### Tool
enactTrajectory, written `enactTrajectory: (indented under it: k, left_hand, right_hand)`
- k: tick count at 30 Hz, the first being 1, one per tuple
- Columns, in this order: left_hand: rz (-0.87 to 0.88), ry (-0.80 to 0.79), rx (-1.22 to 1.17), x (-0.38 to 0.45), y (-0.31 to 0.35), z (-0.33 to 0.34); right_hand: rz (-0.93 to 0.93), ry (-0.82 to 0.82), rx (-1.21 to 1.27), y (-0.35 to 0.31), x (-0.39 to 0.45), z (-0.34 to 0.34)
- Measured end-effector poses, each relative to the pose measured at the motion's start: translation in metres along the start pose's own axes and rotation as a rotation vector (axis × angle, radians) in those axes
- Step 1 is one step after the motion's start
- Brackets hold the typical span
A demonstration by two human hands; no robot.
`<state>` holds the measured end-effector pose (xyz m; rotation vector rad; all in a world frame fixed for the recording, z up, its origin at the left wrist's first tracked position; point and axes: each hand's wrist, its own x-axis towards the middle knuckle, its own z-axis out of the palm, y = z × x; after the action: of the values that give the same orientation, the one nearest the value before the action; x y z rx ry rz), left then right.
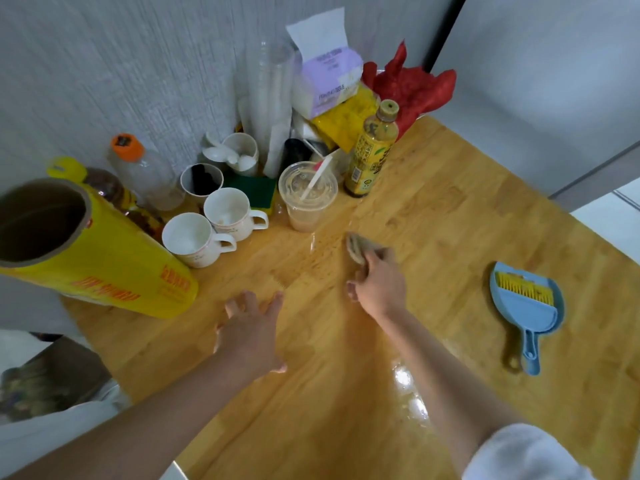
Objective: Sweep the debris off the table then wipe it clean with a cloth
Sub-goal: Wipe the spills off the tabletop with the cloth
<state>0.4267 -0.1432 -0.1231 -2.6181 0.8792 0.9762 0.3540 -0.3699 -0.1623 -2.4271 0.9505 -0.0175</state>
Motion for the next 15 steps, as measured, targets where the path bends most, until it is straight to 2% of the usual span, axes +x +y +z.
enactTrajectory:
  k: [2, 4, 6, 8, 9, 10, 12, 15]
  left_hand:
    - [0.000, -0.003, -0.004, -0.001, -0.001, -0.001]
    - [0.003, -0.001, -0.007, -0.003, -0.001, -0.002]
    - [0.001, 0.007, -0.004, -0.002, 0.000, -0.002]
    - [-0.007, 0.013, -0.003, -0.002, 0.002, -0.002]
    - [-0.012, 0.005, -0.002, -0.002, 0.003, -0.002]
    - [-0.012, -0.007, 0.003, -0.002, 0.002, -0.003]
    - [-0.005, -0.031, 0.015, -0.002, 0.002, -0.004]
    - [-0.005, -0.065, 0.032, -0.002, 0.003, -0.021]
  right_hand:
    - [-0.354, -0.228, -0.061, -0.021, -0.034, 0.012]
    - [-0.465, -0.331, -0.069, -0.001, -0.040, 0.001]
    - [-0.268, -0.216, -0.029, 0.032, -0.017, -0.021]
    - [0.125, 0.014, 0.108, 0.063, 0.015, -0.042]
    - [0.255, 0.094, 0.160, 0.070, 0.025, -0.045]
    - [0.297, 0.137, 0.196, 0.069, 0.033, -0.041]
    - [0.229, 0.109, 0.219, 0.036, 0.023, -0.021]
    - [-0.082, -0.177, 0.194, -0.016, -0.019, -0.001]
